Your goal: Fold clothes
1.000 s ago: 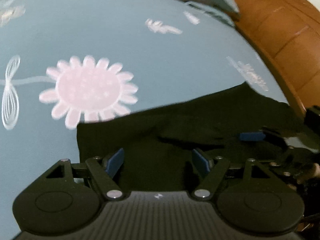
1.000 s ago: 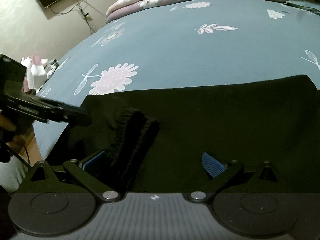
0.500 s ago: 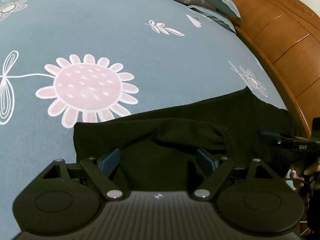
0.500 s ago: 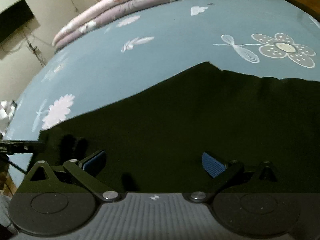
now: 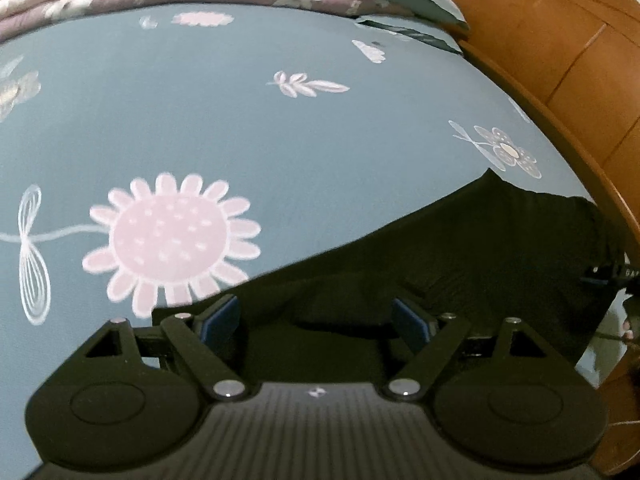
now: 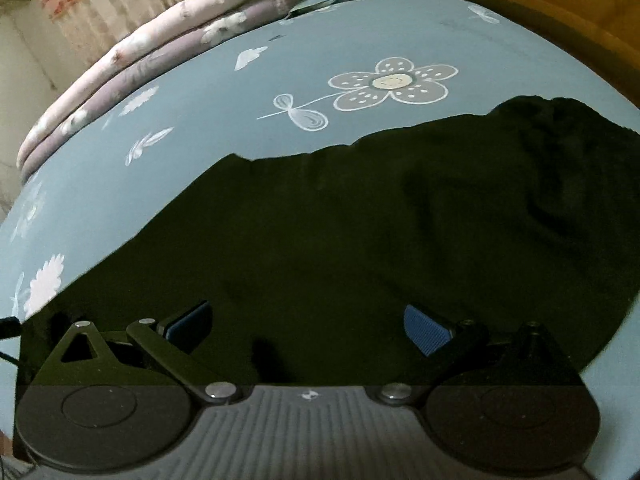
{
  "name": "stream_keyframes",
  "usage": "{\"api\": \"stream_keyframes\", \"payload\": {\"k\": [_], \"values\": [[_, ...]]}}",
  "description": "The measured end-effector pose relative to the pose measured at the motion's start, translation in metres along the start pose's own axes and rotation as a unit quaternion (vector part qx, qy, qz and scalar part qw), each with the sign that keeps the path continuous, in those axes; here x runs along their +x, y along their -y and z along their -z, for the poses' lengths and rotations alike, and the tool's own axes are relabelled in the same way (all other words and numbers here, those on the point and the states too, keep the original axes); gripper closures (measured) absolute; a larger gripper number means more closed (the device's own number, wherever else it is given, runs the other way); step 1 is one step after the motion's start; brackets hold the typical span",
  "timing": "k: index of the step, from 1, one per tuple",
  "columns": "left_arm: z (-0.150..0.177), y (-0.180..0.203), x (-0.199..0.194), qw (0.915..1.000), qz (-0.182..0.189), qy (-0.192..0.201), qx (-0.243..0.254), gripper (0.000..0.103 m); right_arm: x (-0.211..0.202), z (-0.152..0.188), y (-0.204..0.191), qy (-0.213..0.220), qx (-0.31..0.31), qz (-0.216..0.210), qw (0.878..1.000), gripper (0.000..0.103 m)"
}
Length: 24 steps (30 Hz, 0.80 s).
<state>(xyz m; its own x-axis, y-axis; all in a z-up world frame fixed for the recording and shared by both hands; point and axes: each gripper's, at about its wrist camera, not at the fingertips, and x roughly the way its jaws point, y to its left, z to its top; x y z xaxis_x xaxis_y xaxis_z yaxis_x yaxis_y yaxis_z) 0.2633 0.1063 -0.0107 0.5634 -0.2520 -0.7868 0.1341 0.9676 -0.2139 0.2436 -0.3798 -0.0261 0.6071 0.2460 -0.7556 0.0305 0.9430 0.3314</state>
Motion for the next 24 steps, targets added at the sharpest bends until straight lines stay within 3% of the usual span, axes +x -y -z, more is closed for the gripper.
{"api": "stream_keyframes", "payload": {"k": [8,11,15,19,24], "values": [[-0.009,0.013,0.002,0.9997,0.008,0.001,0.021,0.020,-0.044,-0.017,0.030,0.071,-0.003,0.026,0.997,0.000],[-0.011,0.018,0.003,0.9996,0.012,0.001,0.027,0.020,-0.067,-0.021,0.058,0.093,0.021,0.054,0.994,0.000],[-0.014,0.025,0.004,0.9993,0.019,0.001,0.034,0.020,-0.084,-0.022,0.108,0.113,0.082,0.059,0.988,0.000],[-0.015,0.033,0.005,0.9988,0.024,-0.006,0.043,0.020,-0.075,-0.024,0.165,0.106,0.177,0.032,0.978,0.000],[-0.017,0.037,0.003,0.9985,0.028,-0.009,0.045,0.020,-0.046,-0.029,0.210,0.082,0.273,-0.047,0.957,0.000]]}}
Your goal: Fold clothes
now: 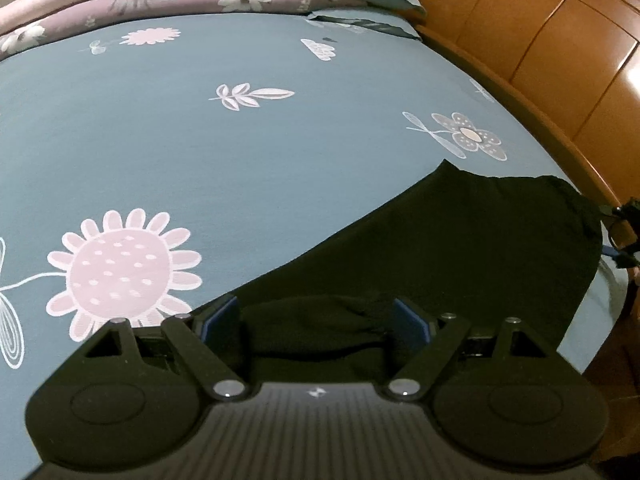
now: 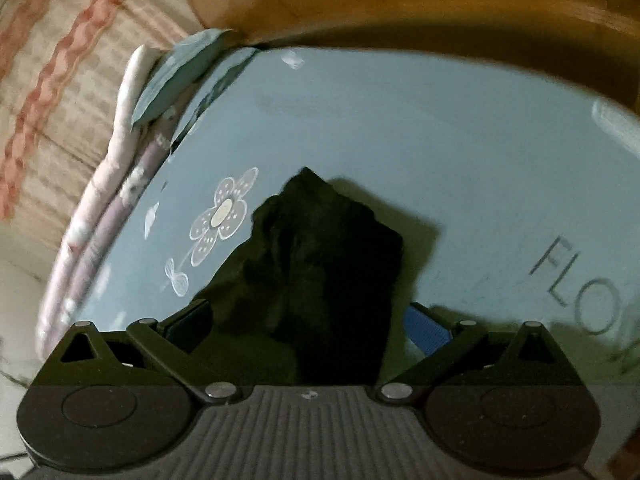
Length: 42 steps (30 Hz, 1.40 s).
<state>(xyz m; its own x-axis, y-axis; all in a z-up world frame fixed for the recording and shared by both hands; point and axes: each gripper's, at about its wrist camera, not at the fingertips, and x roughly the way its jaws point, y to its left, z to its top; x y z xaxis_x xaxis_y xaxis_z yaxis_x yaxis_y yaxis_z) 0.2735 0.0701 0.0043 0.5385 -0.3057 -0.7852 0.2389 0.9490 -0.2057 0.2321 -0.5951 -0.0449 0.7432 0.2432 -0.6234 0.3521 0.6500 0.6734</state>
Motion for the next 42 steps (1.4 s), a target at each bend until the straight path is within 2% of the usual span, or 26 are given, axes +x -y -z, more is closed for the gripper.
{"api": "stream_keyframes", "payload": {"k": [2,8,12,19,21,25,37,41,42], "values": [[-0.001,0.000,-0.001,1.0000,0.000,0.000,-0.004,0.020,0.012,-0.006,0.011,-0.013,0.029,-0.021,0.999,0.000],[-0.003,0.001,0.000,0.9999,0.005,-0.004,-0.013,0.020,0.035,-0.026,0.018,-0.010,0.059,-0.073,0.996,0.000],[-0.004,0.005,0.005,0.9998,0.013,-0.010,-0.009,0.020,0.039,-0.029,0.019,-0.002,0.061,-0.085,0.995,0.000],[-0.008,0.005,0.010,0.9997,0.018,-0.011,-0.011,0.020,0.025,-0.002,0.014,-0.004,0.017,-0.091,0.996,0.000],[-0.008,0.004,0.010,0.9997,0.017,-0.011,-0.013,0.020,0.033,-0.007,0.012,-0.001,0.005,-0.099,0.995,0.000],[-0.006,0.003,0.009,0.9997,0.015,-0.014,-0.013,0.020,0.051,-0.032,0.014,-0.011,0.030,-0.122,0.992,0.000],[0.005,-0.009,0.014,0.9988,0.015,-0.021,-0.043,0.020,0.052,-0.028,0.010,-0.019,0.009,-0.114,0.993,0.000],[0.007,-0.012,0.015,0.9985,0.013,-0.020,-0.049,0.020,0.049,-0.025,0.011,-0.016,0.008,-0.100,0.995,0.010],[0.007,-0.012,0.015,0.9984,0.014,-0.019,-0.051,0.020,0.047,-0.025,0.015,-0.014,0.015,-0.099,0.995,0.017]]}}
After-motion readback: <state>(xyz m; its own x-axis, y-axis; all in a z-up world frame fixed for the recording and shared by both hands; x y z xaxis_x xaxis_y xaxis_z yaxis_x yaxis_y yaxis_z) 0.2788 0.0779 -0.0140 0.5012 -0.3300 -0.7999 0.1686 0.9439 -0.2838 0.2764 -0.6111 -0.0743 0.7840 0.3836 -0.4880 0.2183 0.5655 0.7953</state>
